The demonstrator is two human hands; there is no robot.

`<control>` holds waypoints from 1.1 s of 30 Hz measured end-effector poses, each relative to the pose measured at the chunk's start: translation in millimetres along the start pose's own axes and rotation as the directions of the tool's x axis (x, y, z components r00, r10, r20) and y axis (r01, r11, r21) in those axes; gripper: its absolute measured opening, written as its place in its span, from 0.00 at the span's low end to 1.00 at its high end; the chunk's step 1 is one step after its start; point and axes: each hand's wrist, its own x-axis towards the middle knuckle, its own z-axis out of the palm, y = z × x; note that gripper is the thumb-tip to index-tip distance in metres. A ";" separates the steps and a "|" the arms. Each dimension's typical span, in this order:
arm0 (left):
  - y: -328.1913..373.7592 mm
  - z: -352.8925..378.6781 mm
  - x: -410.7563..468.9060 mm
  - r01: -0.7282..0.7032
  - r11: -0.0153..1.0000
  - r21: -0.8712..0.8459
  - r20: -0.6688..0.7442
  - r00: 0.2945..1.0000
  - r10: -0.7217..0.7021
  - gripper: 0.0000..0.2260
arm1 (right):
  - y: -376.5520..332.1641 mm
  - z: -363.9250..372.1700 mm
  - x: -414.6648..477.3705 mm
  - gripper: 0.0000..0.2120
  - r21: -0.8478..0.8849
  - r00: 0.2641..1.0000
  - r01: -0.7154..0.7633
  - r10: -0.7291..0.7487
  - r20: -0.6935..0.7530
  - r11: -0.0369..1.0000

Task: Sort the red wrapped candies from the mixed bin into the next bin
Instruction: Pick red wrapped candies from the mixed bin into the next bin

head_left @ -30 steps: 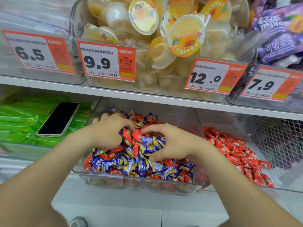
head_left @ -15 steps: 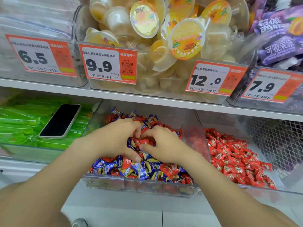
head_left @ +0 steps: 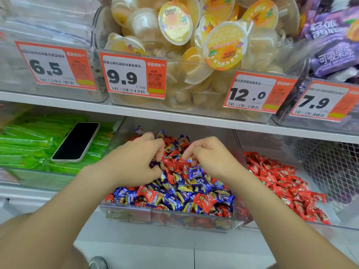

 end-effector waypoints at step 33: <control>2.4 -3.9 -7.4 0.073 0.979 -0.188 0.265 0.964 -0.021 0.13 | 4.5 -19.3 -46.9 0.17 -0.638 0.943 0.172 0.062 0.327 0.751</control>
